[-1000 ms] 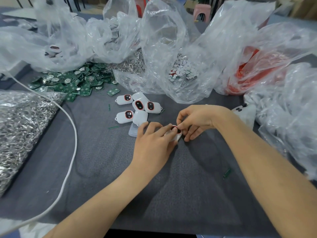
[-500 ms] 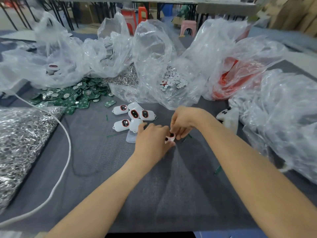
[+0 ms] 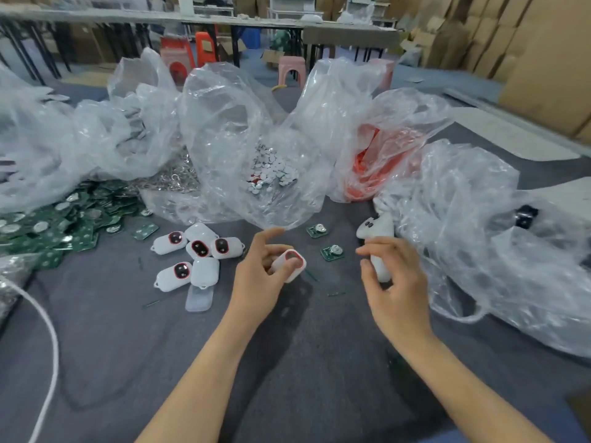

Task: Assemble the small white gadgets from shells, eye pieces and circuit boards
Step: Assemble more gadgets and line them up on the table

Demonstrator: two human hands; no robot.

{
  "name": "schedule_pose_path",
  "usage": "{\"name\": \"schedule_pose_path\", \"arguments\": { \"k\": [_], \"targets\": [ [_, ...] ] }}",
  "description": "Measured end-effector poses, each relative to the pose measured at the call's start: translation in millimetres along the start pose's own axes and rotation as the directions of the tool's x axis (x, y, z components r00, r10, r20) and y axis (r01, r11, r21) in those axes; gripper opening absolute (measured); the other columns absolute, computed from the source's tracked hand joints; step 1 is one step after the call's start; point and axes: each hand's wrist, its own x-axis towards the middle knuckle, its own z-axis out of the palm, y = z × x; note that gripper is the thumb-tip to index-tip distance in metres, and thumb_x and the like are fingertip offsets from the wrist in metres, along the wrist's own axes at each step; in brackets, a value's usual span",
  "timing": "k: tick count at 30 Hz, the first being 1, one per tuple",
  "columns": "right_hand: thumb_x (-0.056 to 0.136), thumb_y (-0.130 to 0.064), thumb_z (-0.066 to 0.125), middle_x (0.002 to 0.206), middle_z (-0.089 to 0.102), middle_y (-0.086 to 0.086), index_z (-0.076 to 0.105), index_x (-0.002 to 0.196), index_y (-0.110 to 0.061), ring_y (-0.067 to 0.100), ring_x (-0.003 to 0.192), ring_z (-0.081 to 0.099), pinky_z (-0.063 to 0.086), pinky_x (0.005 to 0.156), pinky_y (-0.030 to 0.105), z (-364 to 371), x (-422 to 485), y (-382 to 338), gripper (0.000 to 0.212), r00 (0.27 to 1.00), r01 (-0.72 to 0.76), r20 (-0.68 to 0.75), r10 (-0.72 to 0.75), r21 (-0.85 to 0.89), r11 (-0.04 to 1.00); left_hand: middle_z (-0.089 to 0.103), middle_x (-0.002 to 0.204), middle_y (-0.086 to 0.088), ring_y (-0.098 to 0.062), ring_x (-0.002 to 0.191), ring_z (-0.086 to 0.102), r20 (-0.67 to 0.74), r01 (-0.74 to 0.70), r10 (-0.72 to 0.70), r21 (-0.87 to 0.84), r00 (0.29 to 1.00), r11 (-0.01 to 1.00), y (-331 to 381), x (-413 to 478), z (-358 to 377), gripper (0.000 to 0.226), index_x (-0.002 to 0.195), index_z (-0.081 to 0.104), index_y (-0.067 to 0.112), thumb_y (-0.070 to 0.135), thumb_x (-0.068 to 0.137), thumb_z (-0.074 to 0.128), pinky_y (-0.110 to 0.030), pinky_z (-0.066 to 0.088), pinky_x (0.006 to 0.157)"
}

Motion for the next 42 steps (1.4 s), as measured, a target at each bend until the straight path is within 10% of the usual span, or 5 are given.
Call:
{"name": "schedule_pose_path", "arguments": {
  "k": [6, 12, 22, 34, 42],
  "targets": [
    [0.083, -0.013, 0.048, 0.079, 0.061, -0.004, 0.065, 0.088, -0.014, 0.008, 0.073, 0.052, 0.039, 0.065, 0.02, -100.8, 95.3, 64.0, 0.018, 0.888, -0.292, -0.419, 0.191, -0.192, 0.937, 0.071, 0.098, 0.016, -0.004, 0.099, 0.065, 0.014, -0.051, 0.051, -0.029, 0.999, 0.998, -15.9, 7.3, -5.0, 0.038, 0.098, 0.063, 0.048, 0.016, 0.08, 0.069, -0.033, 0.05, 0.086],
    [0.091, 0.001, 0.045, 0.118, 0.061, 0.023, 0.063, 0.111, 0.002, 0.038, 0.109, 0.056, 0.045, 0.091, 0.037, -120.9, 115.5, 181.8, 0.027, 0.657, -0.503, 0.001, 0.754, -0.744, 0.44, 0.067, 0.099, 0.026, 0.008, 0.096, 0.061, 0.07, -0.081, 0.075, 0.082, 0.995, 0.993, -18.9, 3.9, 1.7, 0.047, 0.098, 0.062, 0.05, 0.005, 0.085, 0.067, -0.006, 0.043, 0.079],
    [0.087, -0.003, 0.053, 0.086, 0.066, 0.014, 0.065, 0.076, -0.012, 0.033, 0.084, 0.061, 0.039, 0.064, 0.031, -112.2, 102.3, 189.7, 0.018, 0.775, -0.511, -0.14, 0.616, -0.711, 0.482, 0.067, 0.097, 0.026, 0.005, 0.095, 0.062, 0.076, -0.086, 0.079, 0.095, 0.994, 0.992, -23.2, 3.0, -0.3, 0.05, 0.095, 0.061, 0.052, 0.004, 0.086, 0.065, -0.007, 0.043, 0.081],
    [0.09, -0.024, 0.06, 0.085, 0.064, -0.014, 0.068, 0.1, -0.02, 0.013, 0.075, 0.066, 0.052, 0.076, 0.027, -110.4, 64.3, 60.7, 0.013, 0.902, -0.212, -0.414, 0.125, -0.172, 0.962, 0.075, 0.088, 0.009, -0.001, 0.085, 0.068, -0.004, 0.01, -0.011, -0.186, 1.0, 0.982, -16.8, -2.5, -6.2, 0.024, 0.101, 0.064, 0.033, 0.014, 0.087, 0.066, -0.009, 0.049, 0.07],
    [0.082, 0.003, 0.068, 0.076, 0.069, -0.003, 0.068, 0.083, -0.022, 0.015, 0.061, 0.066, 0.054, 0.06, 0.024, 27.0, -26.4, -42.5, 0.026, 0.872, -0.486, 0.223, 0.435, 0.49, 0.724, 0.075, 0.089, 0.003, -0.006, 0.083, 0.068, 0.009, 0.06, -0.06, -0.234, 0.998, 0.97, -6.5, -4.0, -8.1, 0.025, 0.105, 0.064, 0.026, 0.01, 0.086, 0.067, -0.014, 0.05, 0.068]
  ]
}}
